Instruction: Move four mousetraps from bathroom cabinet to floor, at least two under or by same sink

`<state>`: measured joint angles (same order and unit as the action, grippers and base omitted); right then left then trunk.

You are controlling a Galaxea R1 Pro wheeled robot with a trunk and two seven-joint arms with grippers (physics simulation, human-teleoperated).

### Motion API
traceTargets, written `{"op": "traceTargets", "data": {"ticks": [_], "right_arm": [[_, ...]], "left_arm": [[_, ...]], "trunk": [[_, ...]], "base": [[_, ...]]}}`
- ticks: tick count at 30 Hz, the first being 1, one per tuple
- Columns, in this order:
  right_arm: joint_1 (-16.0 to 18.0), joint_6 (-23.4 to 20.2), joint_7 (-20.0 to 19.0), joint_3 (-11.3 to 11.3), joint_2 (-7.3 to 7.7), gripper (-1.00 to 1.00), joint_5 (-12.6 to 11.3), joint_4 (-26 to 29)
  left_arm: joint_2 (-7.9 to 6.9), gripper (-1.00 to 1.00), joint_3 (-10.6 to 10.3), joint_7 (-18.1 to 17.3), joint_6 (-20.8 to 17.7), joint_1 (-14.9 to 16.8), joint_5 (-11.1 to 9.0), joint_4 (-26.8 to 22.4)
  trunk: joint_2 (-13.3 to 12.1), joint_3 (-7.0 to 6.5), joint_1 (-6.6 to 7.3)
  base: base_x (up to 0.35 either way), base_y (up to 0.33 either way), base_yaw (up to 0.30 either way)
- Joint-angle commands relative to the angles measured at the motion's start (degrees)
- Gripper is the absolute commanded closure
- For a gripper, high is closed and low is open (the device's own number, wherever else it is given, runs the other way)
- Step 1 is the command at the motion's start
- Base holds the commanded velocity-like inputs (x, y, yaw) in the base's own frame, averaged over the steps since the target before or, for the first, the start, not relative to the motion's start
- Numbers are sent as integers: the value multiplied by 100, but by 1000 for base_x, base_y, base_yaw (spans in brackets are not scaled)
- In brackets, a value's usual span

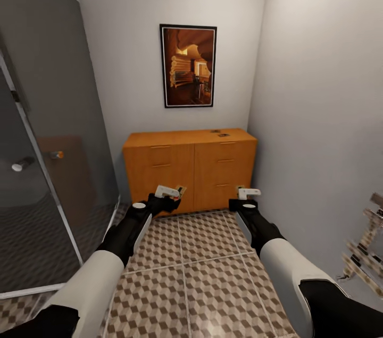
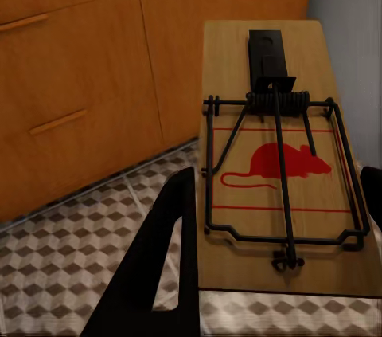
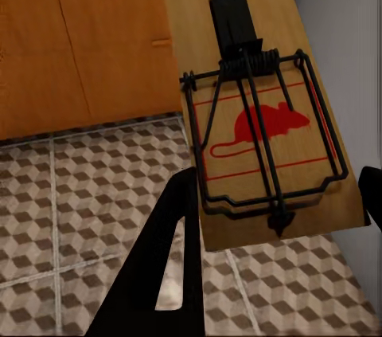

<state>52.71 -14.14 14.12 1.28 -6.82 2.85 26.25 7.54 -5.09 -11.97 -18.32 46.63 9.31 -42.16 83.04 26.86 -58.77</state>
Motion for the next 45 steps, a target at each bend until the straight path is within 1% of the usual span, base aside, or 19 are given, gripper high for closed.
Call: {"op": "traceTargets", "data": {"ticks": [1, 8, 9, 14, 15, 18, 21, 23, 24, 25, 27, 28, 32, 33, 34, 38, 42, 44, 45], "right_arm": [[2, -45, 3, 13, -4, 100, 31, 11], [2, -61, -20, -1, 0, 100, 24, 12], [1, -61, -21, -42, -1, 100, 20, 12], [2, -62, 8, -465, -12, 100, 26, 15], [2, -62, 12, -521, -22, 100, 28, 17], [2, -69, 37, -598, -56, 100, 29, 21], [2, -78, 132, -603, -69, 100, 13, 32], [2, -84, 328, -603, -126, 100, -8, 37], [2, -89, 375, -603, -174, 100, 0, 37], [2, -95, 444, -608, -255, 100, 18, 33], [1, -117, 461, -610, -275, 100, 26, 32], [0, -231, 466, -611, -282, 100, 28, 36], [2, -319, 468, -617, -297, 100, 9, 32], [1, -328, 468, -618, -318, 100, 8, 31], [2, -337, 469, -619, -318, 100, 6, 30], [1, -347, 462, -620, -318, 100, 4, 29], [0, -345, 460, -620, -318, 100, 5, 29], [-1, -344, 460, -620, -318, 100, 5, 29], [0, -344, 458, -620, -318, 100, 5, 29]], "left_arm": [[2, 100, 8, -33, -22, 2, 62, -11], [1, 100, 8, -36, -17, -1, 62, -12], [1, 100, 8, -37, -18, 0, 62, -12], [2, 100, 8, -40, -19, -2, 62, -56], [2, 100, 8, -41, -20, -1, 62, -77], [-3, 100, 8, -42, -22, -2, 61, -109], [-6, 100, 9, -42, -22, -4, 52, -109], [-3, 100, 8, -42, -22, -1, 45, -102], [-1, 100, 8, -42, -22, 1, 42, -100], [-5, 100, 8, -42, -16, -3, 36, -83], [-6, 100, 8, -42, -16, -4, 11, -66], [-10, 100, 13, -42, -14, -4, -40, -52], [-24, 100, 16, -40, -16, -4, -172, 0], [-31, 100, 16, -41, -15, -4, -231, 39], [-42, 100, 17, -40, -14, -4, -382, 163], [-76, 100, 18, -33, 22, -4, -593, 455], [-225, 100, 21, -25, 43, -4, -670, 620], [-380, 100, 24, -29, 45, -6, -762, 662], [-480, 100, 24, -35, 46, -6, -846, 679]], "trunk": [[4, 7, 4], [4, 7, 4], [4, 7, 4], [4, 7, 4], [4, 7, 4], [4, 7, 4], [4, 7, 4], [4, 6, 4], [4, 4, 4], [4, 1, 4], [4, -5, 4], [4, -8, 4], [4, -20, 4], [4, -23, 4], [4, -26, 4], [4, -38, 4], [4, -44, 4], [4, -45, 4], [4, -46, 4]], "base": [[-345, 0, 0], [-345, 0, 0], [-345, 0, 0], [-345, 0, 0], [-345, 0, 0], [-345, 0, 0], [-345, 0, 0], [-345, 0, 47], [-345, 0, 138], [-345, 0, 229], [-345, 0, 247], [-345, 0, 260], [-345, 0, 264], [-345, 0, 266], [-345, 0, 266], [-345, 0, 267], [-345, 0, 268], [-345, 0, 268], [-345, 0, 268]]}}
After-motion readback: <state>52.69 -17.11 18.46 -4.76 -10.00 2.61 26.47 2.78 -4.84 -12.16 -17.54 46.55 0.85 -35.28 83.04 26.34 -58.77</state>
